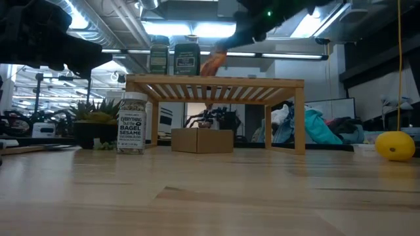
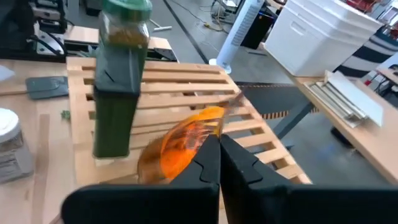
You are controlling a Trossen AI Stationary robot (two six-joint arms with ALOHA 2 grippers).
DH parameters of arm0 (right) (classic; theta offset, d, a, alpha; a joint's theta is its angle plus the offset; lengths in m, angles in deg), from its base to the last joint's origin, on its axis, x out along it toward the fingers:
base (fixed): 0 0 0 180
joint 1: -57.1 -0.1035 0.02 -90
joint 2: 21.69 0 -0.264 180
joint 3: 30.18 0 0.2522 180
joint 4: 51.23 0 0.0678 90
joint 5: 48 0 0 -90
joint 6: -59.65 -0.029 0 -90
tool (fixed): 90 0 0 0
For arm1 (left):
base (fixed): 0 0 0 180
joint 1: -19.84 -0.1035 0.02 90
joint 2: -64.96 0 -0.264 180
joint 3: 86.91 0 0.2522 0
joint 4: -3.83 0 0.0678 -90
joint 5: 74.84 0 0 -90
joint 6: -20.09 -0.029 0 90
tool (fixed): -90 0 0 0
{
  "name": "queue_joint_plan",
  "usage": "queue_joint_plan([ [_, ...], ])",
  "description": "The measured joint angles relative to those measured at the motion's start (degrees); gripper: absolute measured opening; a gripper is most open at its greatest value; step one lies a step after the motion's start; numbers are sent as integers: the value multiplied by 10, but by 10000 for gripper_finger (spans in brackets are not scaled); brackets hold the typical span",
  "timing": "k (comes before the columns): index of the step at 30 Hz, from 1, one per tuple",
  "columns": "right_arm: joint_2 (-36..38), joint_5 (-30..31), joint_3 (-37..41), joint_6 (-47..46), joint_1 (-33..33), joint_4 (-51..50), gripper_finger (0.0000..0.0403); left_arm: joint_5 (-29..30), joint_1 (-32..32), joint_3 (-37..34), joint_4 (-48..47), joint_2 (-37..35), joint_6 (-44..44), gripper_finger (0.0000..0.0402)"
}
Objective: Shelf spices
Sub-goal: Put the orange seasoning bag on the shelf
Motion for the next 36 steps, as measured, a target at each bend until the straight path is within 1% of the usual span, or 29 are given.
queue_joint_plan([
  [5, 0, -38, 35, -3, 19, 51, 0, 0, 0, 0, 0, 0, 9, 180],
  [11, 6, -43, 40, -3, 20, 54, 0, 0, 0, 0, 0, 0, 9, 180],
  [18, 69, -42, 40, 2, 20, 47, 0, 0, 0, 0, 0, 0, 9, 180],
  [20, 81, -54, 40, -1, 20, 41, 0, 0, 0, 0, 0, 0, 9, 180],
  [25, 84, -95, 41, -4, 20, 39, 0, 0, 0, 0, 0, 0, 9, 180],
  [32, 82, -99, 77, 2, 23, 65, 0, 0, 0, 0, 0, 0, 9, 180],
  [33, 82, -106, 87, 2, 27, 77, 0, 0, 0, 0, 0, 0, 9, 180],
  [36, 85, -159, 119, -10, 46, 116, 0, 0, 0, 0, 0, 0, 9, 180],
])
